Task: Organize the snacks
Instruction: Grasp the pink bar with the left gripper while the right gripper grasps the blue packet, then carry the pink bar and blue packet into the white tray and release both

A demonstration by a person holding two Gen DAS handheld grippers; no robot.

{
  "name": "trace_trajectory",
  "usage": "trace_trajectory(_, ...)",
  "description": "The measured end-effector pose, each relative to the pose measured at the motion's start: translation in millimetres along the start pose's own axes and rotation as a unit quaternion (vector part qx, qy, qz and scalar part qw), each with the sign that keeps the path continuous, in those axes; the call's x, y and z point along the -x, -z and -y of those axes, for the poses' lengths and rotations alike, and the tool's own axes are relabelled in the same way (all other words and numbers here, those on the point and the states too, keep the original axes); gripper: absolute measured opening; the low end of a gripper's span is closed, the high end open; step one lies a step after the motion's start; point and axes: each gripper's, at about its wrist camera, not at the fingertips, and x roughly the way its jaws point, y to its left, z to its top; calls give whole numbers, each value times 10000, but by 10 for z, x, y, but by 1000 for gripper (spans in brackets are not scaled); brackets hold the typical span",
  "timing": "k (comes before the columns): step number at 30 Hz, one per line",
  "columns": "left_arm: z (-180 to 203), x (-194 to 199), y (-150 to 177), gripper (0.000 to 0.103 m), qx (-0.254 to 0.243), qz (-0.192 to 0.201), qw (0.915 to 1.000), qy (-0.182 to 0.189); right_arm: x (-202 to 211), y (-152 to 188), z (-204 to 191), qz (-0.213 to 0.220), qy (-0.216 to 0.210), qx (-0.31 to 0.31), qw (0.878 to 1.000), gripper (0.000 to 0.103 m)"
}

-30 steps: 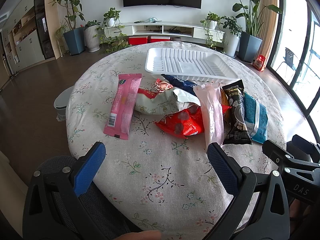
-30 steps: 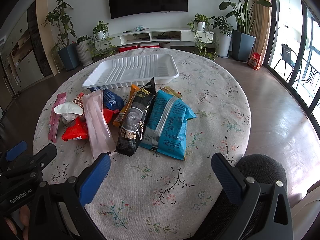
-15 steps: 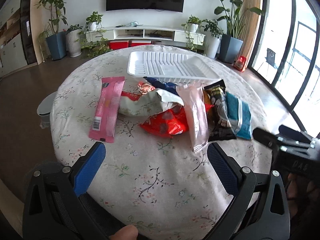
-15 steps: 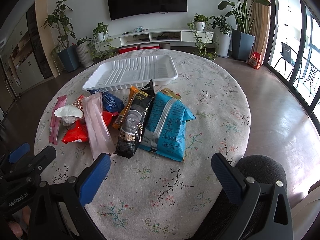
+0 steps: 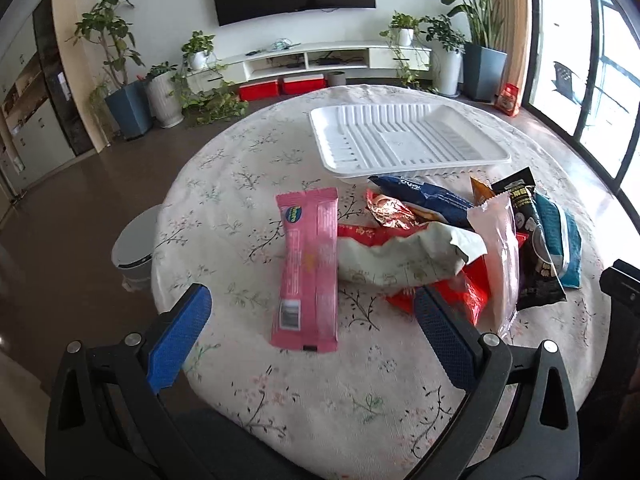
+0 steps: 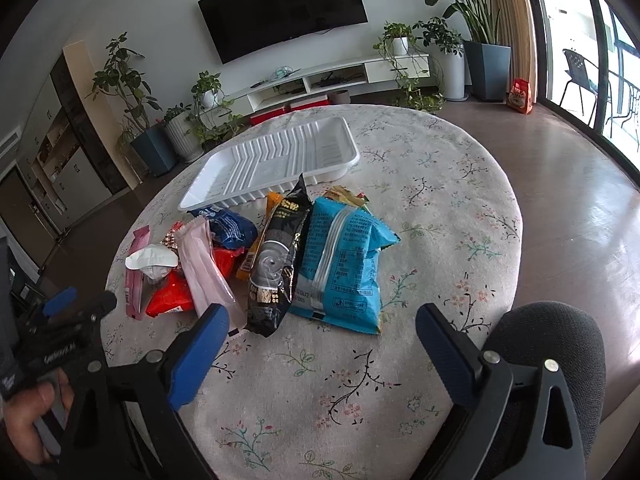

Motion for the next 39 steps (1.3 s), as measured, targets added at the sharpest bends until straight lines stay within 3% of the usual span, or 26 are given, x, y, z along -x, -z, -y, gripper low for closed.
trace_trajectory(2,-64,-140,-50,100,-43,-272,9992,303,-37,-65,31,-112,-100,1,9999,89)
trace_trajectory(4,-95,-234,-77,93,-103,-409,9984,378,-46,-78,29,-179,-153,55,9997,88)
trace_trajectory(8,-142,-468,-93,59,-203,-780,9952,565,-69,-88,27,-175,-132,154,9996,88)
trace_trajectory(16,-184,-700,-160,59,-189,-932,9946,419,-122,-92,72,-243,-52,148,9996,88)
trace_trajectory(19,-192,-737,-161,42,-161,-1057,9929,514,-135,-87,65,-246,-45,188,9995,88)
trace_trajectory(24,-228,-767,-157,36,-82,-1092,9923,587,-140,-89,57,-228,-37,226,9995,87)
trace_trajectory(31,-265,-731,-140,28,5,-1040,9923,673,-145,-104,84,-275,-76,214,9994,81)
trace_trajectory(39,-390,-574,-101,26,322,-917,9908,942,-152,-205,189,-285,-77,188,9994,69)
